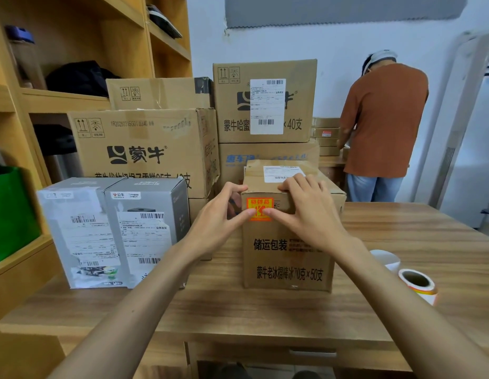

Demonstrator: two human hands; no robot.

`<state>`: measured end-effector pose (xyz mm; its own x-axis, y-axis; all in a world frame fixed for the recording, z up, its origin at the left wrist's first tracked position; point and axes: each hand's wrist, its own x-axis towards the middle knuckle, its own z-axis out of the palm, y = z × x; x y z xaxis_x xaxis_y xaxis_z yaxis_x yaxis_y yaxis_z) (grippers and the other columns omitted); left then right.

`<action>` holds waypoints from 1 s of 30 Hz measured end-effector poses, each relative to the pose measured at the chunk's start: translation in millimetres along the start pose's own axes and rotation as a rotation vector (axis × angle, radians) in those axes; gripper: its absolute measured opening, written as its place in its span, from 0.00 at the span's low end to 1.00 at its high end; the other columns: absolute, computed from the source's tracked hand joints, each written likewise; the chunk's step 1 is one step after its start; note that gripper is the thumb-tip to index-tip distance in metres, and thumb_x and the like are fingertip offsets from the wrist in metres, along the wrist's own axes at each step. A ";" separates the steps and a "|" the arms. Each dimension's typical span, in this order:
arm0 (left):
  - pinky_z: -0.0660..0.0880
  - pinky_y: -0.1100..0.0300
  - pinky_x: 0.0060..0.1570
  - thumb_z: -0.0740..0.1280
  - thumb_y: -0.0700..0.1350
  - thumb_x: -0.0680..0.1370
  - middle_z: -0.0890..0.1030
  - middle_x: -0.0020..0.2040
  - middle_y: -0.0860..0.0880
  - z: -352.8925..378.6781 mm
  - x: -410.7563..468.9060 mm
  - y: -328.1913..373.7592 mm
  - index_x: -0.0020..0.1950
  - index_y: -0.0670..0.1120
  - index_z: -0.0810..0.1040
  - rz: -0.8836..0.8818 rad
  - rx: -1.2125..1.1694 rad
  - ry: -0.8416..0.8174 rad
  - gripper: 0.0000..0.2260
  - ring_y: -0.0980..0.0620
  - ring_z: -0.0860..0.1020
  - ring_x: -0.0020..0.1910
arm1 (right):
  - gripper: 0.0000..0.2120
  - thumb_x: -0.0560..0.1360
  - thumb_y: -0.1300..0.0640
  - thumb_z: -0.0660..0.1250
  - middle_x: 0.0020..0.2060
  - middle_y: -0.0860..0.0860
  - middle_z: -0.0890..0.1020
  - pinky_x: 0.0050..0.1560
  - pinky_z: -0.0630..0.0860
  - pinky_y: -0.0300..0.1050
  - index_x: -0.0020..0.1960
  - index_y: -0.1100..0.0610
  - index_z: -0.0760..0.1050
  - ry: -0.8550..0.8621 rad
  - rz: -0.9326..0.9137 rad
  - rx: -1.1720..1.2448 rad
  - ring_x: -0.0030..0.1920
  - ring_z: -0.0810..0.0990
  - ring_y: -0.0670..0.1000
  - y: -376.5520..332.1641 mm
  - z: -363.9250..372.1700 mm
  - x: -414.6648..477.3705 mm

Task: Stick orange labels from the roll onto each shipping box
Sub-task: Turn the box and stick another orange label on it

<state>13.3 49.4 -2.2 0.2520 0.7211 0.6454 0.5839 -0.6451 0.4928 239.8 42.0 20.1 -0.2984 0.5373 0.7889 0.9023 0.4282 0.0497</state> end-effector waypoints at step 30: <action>0.81 0.47 0.47 0.71 0.43 0.80 0.80 0.48 0.51 7.4 10.7 14.3 0.73 0.48 0.73 -0.252 0.081 0.238 0.22 0.51 0.80 0.47 | 0.24 0.77 0.39 0.66 0.68 0.42 0.75 0.67 0.68 0.49 0.70 0.47 0.73 -0.150 0.060 0.334 0.67 0.70 0.46 0.5 -58.8 -33.8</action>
<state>30.0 49.8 7.4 -0.0889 0.7696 0.6323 0.6668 -0.4256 0.6118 268.6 -18.7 29.4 -0.3122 0.6587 0.6846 0.7759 0.5926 -0.2164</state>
